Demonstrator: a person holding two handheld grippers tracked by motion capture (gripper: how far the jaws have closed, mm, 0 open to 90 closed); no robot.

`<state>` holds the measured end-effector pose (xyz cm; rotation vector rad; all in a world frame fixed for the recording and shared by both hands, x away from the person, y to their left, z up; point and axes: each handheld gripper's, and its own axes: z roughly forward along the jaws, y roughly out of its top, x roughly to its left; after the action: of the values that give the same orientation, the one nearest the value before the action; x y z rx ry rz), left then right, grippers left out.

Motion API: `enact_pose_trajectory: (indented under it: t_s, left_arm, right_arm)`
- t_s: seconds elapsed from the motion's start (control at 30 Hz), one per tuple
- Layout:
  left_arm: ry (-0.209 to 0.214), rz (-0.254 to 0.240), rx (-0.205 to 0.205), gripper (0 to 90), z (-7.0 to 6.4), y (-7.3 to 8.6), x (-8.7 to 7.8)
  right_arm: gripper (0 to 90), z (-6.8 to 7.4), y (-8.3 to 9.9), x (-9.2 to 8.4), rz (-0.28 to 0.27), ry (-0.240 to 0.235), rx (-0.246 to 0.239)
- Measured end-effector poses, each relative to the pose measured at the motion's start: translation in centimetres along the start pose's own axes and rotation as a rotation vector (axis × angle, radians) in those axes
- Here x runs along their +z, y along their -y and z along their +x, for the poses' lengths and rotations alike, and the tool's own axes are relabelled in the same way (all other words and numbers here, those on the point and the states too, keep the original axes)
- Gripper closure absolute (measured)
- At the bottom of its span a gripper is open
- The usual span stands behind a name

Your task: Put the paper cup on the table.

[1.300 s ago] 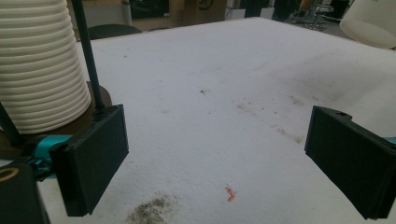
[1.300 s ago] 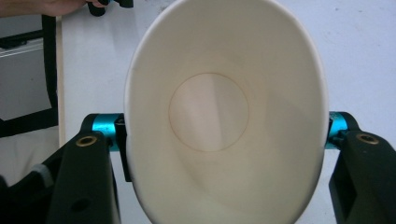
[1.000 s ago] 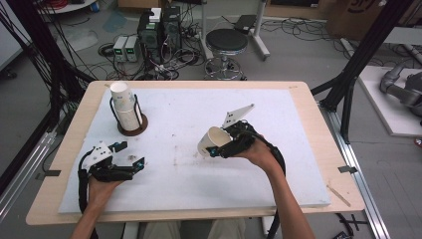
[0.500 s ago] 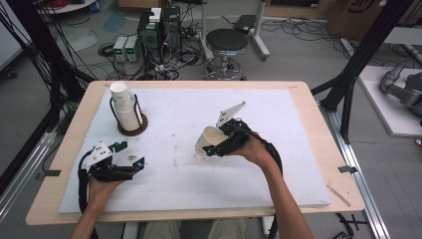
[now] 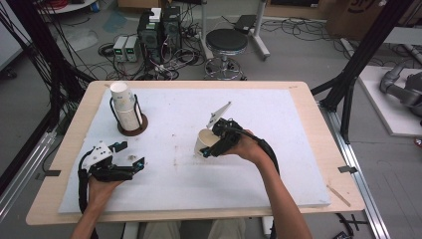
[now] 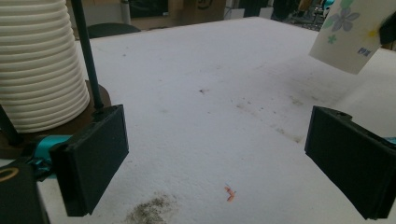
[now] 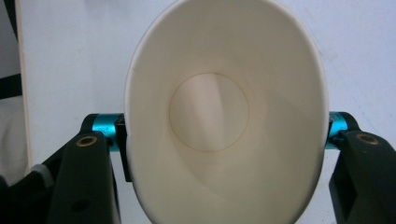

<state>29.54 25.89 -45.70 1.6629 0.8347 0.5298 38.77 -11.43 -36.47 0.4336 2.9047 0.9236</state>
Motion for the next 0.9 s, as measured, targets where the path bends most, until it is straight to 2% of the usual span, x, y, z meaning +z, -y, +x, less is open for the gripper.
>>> enact_pose_trajectory:
  t_s: [0.27,0.4,0.5,0.9]
  left_arm:
    - [-0.001,0.001,0.000,6.2,0.0,0.0,0.0]
    - [-0.001,0.001,0.000,6.2,0.0,0.0,0.0]
    - [-0.001,0.001,0.000,6.1,0.0,0.0,0.0]
    - [0.000,0.004,0.003,6.1,0.0,0.0,0.0]
  right_arm:
    - [35.5,0.0,-0.4,1.1,0.062,0.001,-0.007]
    - [35.5,0.2,-0.9,1.6,0.103,0.015,-0.032]
    - [35.5,0.5,-1.4,2.1,0.163,0.039,-0.068]
    - [35.5,0.8,-1.7,3.6,0.221,0.039,-0.094]
